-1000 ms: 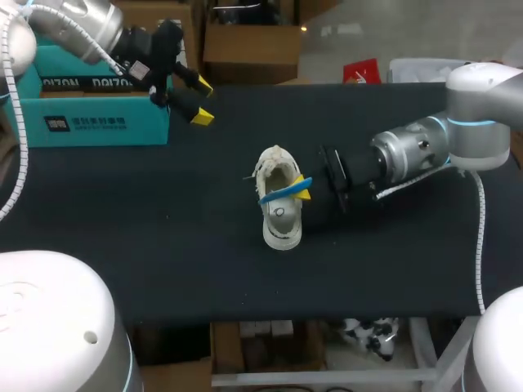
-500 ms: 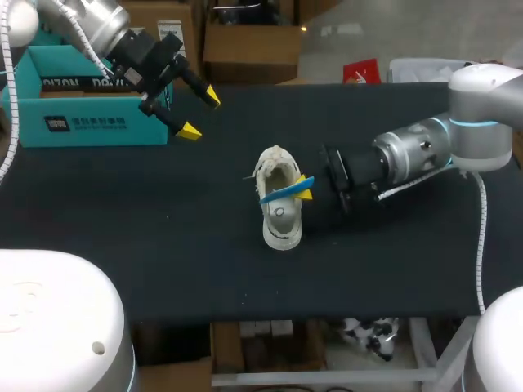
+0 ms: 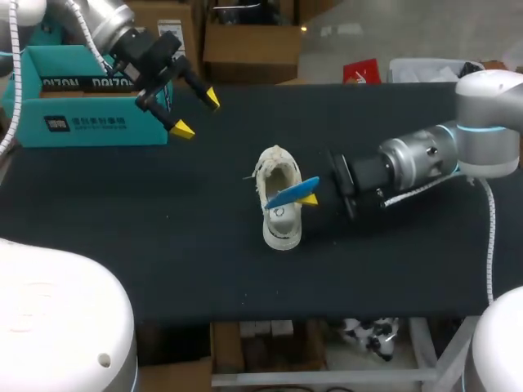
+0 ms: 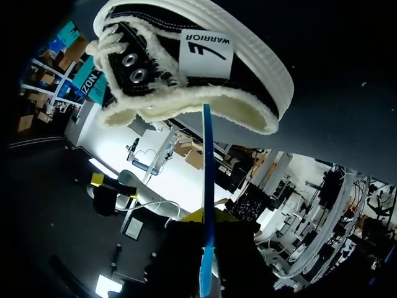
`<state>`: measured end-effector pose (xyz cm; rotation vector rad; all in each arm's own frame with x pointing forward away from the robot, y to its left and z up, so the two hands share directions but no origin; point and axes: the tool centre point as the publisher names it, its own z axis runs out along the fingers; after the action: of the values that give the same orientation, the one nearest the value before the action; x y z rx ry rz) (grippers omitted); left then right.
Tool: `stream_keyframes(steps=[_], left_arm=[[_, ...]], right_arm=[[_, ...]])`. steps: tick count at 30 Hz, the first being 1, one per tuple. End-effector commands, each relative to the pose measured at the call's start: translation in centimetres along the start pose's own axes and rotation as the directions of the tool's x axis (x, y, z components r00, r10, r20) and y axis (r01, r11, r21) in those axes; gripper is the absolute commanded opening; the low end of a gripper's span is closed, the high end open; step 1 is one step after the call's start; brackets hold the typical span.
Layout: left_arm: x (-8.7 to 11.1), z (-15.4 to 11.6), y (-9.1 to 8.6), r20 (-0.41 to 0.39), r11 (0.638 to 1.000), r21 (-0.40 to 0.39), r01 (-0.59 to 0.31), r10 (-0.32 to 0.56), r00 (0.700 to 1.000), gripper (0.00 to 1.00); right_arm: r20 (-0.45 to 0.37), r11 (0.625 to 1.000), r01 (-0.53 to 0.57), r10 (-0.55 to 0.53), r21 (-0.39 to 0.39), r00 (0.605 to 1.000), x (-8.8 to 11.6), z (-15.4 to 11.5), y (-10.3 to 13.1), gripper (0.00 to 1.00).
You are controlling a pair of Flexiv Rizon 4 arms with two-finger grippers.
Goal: Open the shoe tongue, take the insole out of the shoe, put the insole back into the shoe, and pack the shoe into the shoebox
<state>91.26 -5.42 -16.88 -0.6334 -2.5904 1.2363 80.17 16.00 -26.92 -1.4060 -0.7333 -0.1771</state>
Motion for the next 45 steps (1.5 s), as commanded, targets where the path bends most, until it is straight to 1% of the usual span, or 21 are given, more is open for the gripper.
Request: stream_keyframes(steps=[1, 2, 4, 7, 13, 15, 16, 20, 33, 40, 42, 44, 45], left_arm=[[-0.6, 1.1, 0.3, -0.153, 0.988, 0.041, -0.148, 0.153, 0.976, 1.0], [-0.4, 1.4, 0.4, -0.179, 0.979, 0.058, -0.196, 0.203, 0.963, 1.0], [-0.4, 1.9, 0.5, -0.196, 0.961, 0.101, -0.256, 0.271, 0.942, 1.0], [-0.5, 2.5, 0.7, -0.213, 0.943, 0.14, -0.3, 0.325, 0.921, 1.0], [-1.1, 3.2, 0.8, -0.268, 0.933, 0.17, -0.317, 0.354, 0.896, 1.0], [-1.0, 3.5, 0.6, -0.288, 0.93, 0.165, -0.328, 0.364, 0.886, 1.0], [-1.0, 3.6, 0.6, -0.311, 0.926, 0.167, -0.338, 0.375, 0.873, 1.0], [-0.8, 4.2, 0.6, -0.347, 0.927, 0.163, -0.338, 0.375, 0.86, 1.0], [0.0, 4.1, 0.8, -0.342, 0.922, 0.17, -0.349, 0.387, 0.856, 1.0], [0.3, 4.1, 0.8, -0.333, 0.921, 0.166, -0.352, 0.389, 0.859, 1.0], [0.5, 4.3, 0.7, -0.322, 0.921, 0.164, -0.353, 0.388, 0.864, 1.0], [0.8, 4.5, 0.6, -0.277, 0.925, 0.172, -0.339, 0.376, 0.884, 1.0], [1.0, 4.5, 0.5, -0.242, 0.923, 0.191, -0.332, 0.373, 0.896, 1.0]], right_arm=[[0.002, 1.0, 0.003, -0.003, 0.005, 1.0, -0.1, 0.1, -0.3, 0.0], [0.003, 1.0, 0.005, -0.005, 0.01, 1.0, -0.2, 0.1, -0.3, 0.0], [-0.002, 1.0, 0.012, -0.012, 0.016, 1.0, -0.3, 0.2, -0.4, 0.0], [-0.005, 1.0, 0.013, -0.013, 0.019, 1.0, -0.5, 0.2, -0.6, 0.0], [-0.004, 1.0, -0.002, 0.002, 0.03, 1.0, -0.5, 0.5, -0.8, 0.0], [-0.001, 1.0, -0.007, 0.007, 0.03, 1.0, -0.5, 0.5, -0.9, 0.0], [0.002, 0.999, -0.016, 0.016, 0.029, 1.0, -0.5, 0.5, -1.0, 0.0], [0.003, 0.999, -0.022, 0.022, 0.029, 1.0, -0.8, 0.4, -1.0, 0.0], [0.005, 1.0, -0.02, 0.02, 0.015, 1.0, -0.7, 0.2, -0.9, 0.0], [0.008, 1.0, -0.018, 0.018, 0.014, 1.0, -0.6, 0.2, -0.8, 0.0], [0.005, 1.0, -0.014, 0.014, 0.012, 1.0, -0.6, 0.2, -0.8, 0.0], [-0.003, 1.0, -0.006, 0.006, 0.005, 1.0, -0.6, 0.3, -0.8, 0.0], [-0.008, 1.0, -0.005, 0.005, 0.001, 1.0, -0.6, 0.3, -0.7, 0.0]])
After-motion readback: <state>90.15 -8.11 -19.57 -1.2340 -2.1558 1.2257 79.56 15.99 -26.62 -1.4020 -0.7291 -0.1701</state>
